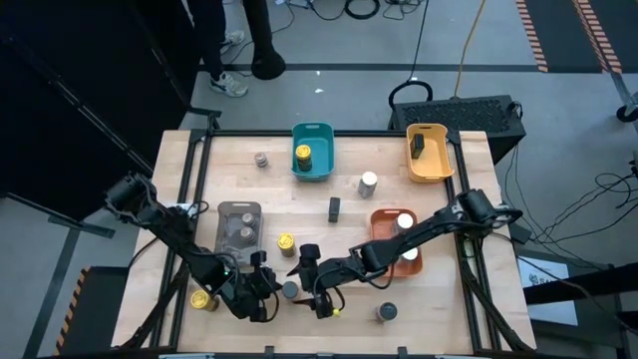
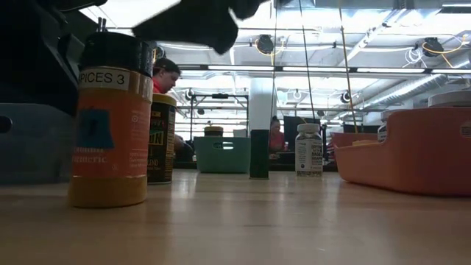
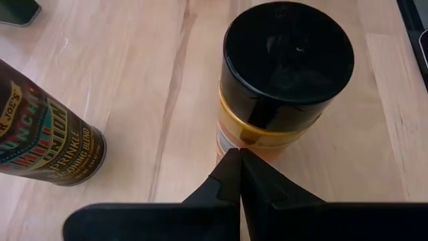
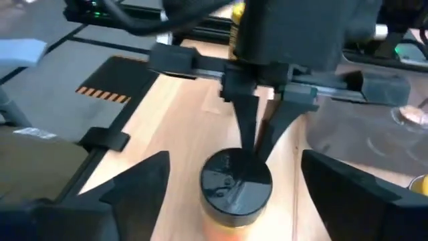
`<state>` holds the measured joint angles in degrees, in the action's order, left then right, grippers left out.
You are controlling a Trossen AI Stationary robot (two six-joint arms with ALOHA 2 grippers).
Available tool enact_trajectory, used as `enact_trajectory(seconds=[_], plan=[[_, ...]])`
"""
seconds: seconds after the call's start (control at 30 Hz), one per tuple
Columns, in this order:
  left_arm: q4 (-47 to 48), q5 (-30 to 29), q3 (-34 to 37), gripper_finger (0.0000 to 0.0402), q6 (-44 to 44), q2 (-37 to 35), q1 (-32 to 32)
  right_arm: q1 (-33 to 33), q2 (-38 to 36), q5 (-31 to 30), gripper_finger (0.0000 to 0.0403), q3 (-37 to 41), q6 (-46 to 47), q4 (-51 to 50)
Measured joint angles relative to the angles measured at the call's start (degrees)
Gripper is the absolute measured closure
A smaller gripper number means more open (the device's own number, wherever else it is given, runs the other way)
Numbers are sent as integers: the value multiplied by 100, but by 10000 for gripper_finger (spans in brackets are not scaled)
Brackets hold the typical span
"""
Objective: Sort spices by type
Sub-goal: Put the left black seasoning bottle into the yellow bin
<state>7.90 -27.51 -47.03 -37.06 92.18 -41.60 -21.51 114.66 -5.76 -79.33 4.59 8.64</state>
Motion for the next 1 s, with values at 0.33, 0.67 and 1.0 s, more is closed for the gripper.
enact_trajectory(seconds=[0.33,0.67,1.0], plan=[[-11,-146,0,398,11,0,2,82,457,361,60,0,201,448],[-1,-148,0,398,10,-2,1,170,707,483,89,0,292,740],[11,-152,3,398,28,-2,2,225,708,490,230,0,362,747]])
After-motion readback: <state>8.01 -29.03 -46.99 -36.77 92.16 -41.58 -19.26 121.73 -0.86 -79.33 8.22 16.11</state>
